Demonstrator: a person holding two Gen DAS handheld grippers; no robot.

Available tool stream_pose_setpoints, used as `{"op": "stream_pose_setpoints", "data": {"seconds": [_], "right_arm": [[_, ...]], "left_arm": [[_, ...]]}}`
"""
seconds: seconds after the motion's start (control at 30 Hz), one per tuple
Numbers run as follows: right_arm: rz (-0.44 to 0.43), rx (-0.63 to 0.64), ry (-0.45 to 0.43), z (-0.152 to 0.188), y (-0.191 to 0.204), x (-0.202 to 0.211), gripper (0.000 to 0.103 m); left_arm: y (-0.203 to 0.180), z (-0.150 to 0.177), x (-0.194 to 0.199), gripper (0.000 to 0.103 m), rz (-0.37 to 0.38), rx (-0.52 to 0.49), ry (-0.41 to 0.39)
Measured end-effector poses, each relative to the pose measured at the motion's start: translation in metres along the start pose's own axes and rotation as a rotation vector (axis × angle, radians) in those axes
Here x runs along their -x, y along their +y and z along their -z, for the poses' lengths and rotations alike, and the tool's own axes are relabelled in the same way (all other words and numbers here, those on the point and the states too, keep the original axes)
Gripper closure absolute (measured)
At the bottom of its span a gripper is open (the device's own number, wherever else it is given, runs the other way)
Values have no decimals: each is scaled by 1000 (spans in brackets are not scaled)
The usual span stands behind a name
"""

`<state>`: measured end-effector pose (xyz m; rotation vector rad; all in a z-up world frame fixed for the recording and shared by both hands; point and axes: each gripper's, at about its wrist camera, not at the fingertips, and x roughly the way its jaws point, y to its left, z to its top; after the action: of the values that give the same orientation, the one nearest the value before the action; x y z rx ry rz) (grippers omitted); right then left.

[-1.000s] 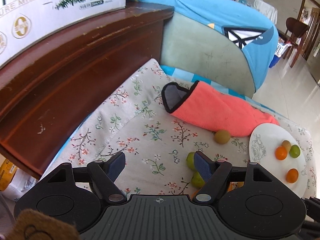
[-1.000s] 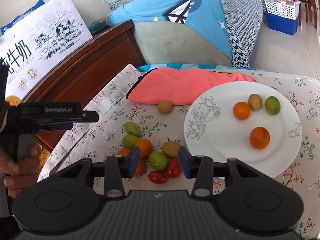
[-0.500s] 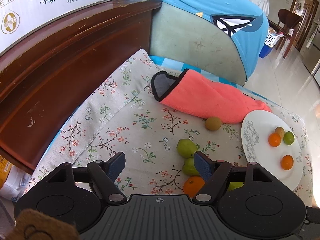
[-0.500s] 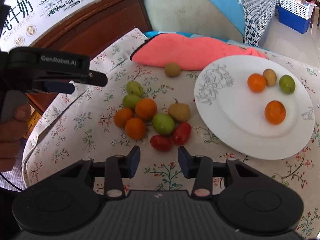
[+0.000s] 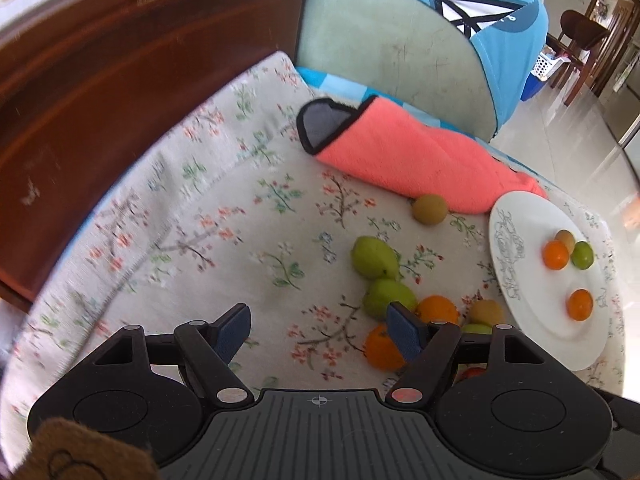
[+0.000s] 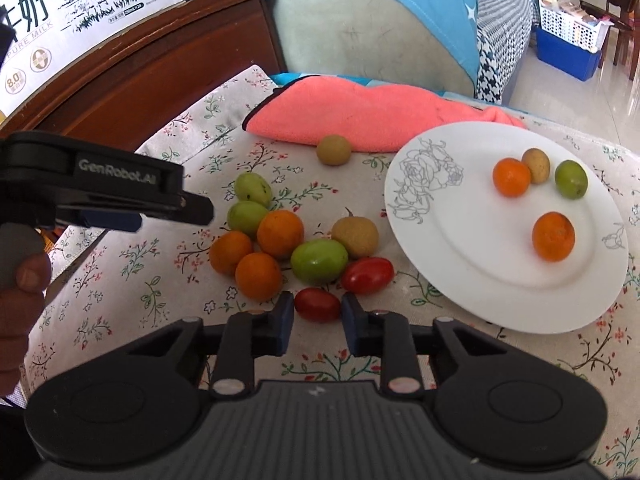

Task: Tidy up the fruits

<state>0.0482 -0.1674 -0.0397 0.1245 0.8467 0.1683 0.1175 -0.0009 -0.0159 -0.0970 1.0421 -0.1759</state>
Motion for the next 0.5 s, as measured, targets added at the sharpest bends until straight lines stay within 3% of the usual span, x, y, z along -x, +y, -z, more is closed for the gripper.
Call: {"op": "stream_pose_setpoints", "data": {"seconds": [0.5], "right_arm": [[-32, -34, 19, 2, -9, 9, 77]], "left_arm": [[-14, 5, -13, 33, 65, 40, 22]]}}
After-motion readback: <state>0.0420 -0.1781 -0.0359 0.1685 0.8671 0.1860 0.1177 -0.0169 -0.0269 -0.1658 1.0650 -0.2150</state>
